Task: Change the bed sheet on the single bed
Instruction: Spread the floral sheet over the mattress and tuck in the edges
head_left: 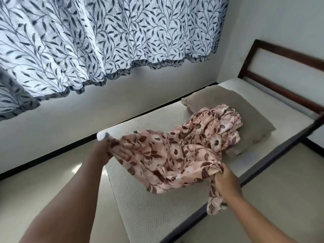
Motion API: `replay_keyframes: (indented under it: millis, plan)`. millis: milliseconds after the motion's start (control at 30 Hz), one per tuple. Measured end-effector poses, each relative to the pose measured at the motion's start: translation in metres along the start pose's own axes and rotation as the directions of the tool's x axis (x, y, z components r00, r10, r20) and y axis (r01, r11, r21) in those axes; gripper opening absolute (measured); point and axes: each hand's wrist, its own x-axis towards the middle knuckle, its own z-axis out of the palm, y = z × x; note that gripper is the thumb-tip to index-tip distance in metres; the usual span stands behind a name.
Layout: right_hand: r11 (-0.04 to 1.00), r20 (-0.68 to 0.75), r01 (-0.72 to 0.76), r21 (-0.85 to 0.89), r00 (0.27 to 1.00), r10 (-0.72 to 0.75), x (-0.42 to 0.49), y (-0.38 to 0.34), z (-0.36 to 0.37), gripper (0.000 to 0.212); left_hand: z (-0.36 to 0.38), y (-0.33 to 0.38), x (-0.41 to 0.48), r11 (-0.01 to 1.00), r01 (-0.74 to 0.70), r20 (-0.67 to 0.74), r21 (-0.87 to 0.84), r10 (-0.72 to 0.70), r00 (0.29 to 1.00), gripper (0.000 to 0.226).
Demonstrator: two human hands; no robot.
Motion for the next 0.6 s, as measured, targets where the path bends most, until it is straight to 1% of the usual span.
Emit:
replay_keyframes:
  millis: [33,67,100,133,167,200,233,267,300,333,367,400,467,500,533,567,600]
  plan:
    - [1.0,0.015,0.0,-0.013,1.0,0.0,-0.003,0.004,0.002,0.043,-0.003,-0.008,0.005,0.968,-0.047,0.048,0.245,0.036,0.998,0.04]
    - [1.0,0.028,0.004,-0.021,1.0,-0.003,-0.004,0.008,0.004,0.043,-0.008,-0.019,0.016,0.838,-0.12,0.112,0.532,0.07,0.991,0.05]
    - [1.0,0.037,0.002,-0.025,0.999,-0.001,-0.006,0.011,0.006,0.042,-0.013,-0.029,0.027,0.627,-0.149,0.161,0.765,0.038,0.986,0.055]
    - [1.0,0.047,-0.002,-0.026,0.999,0.003,-0.007,0.014,0.008,0.042,-0.019,-0.036,0.03,0.389,-0.144,0.158,0.91,-0.005,0.987,0.058]
    - [1.0,0.054,-0.011,-0.018,0.998,0.012,-0.006,0.016,0.01,0.042,-0.023,-0.039,0.027,0.148,-0.164,0.174,0.975,-0.06,0.983,0.056]
    - [1.0,0.058,-0.026,-0.013,0.998,0.027,-0.005,0.018,0.012,0.039,-0.023,-0.043,0.02,-0.037,-0.198,0.194,0.98,-0.095,0.976,0.048]
    - [0.999,0.071,-0.044,-0.016,0.996,0.045,-0.004,0.019,0.015,0.033,-0.023,-0.045,0.014,-0.157,-0.211,0.194,0.965,-0.116,0.974,0.039]
    - [0.998,0.088,-0.055,-0.026,0.995,0.057,-0.004,0.018,0.018,0.024,-0.023,-0.046,0.01,-0.193,-0.213,0.191,0.958,-0.127,0.973,0.031]
    - [0.998,0.113,-0.055,-0.037,0.992,0.059,-0.004,0.017,0.02,0.019,-0.025,-0.047,0.009,-0.184,-0.218,0.198,0.958,-0.122,0.973,0.024]
    - [0.998,0.137,-0.055,-0.039,0.989,0.06,-0.004,0.016,0.023,0.02,-0.028,-0.049,0.02,-0.128,-0.222,0.213,0.967,-0.082,0.974,0.019]
    - [0.998,0.152,-0.05,-0.038,0.987,0.056,-0.004,0.015,0.025,0.021,-0.029,-0.053,0.036,0.036,-0.201,0.202,0.979,-0.035,0.979,0.018]
    - [0.998,0.165,-0.056,-0.031,0.985,0.06,-0.004,0.014,0.027,0.021,-0.032,-0.055,0.054,0.189,-0.174,0.177,0.966,0.001,0.984,0.021]
    - [0.997,0.16,-0.071,-0.03,0.984,0.074,-0.001,0.01,0.029,0.019,-0.027,-0.045,0.061,0.509,-0.14,0.104,0.849,0.099,0.99,0.03]
    - [0.997,0.145,-0.07,-0.038,0.987,0.074,0.001,0.007,0.03,0.018,-0.019,-0.033,0.054,0.66,-0.136,0.075,0.739,0.12,0.99,0.027]
    - [0.997,0.131,-0.062,-0.049,0.989,0.068,0.002,0.005,0.029,0.016,-0.009,-0.022,0.045,0.796,-0.123,0.05,0.592,0.116,0.992,0.023]
    - [0.997,0.113,-0.057,-0.044,0.992,0.062,0.005,0.002,0.03,0.014,0.001,-0.007,0.036,0.914,-0.1,0.049,0.393,0.088,0.995,0.018]
    - [0.998,0.103,-0.055,-0.032,0.993,0.058,0.007,0.001,0.03,0.011,0.008,0.003,0.037,0.981,-0.069,0.079,0.182,0.056,0.995,0.015]
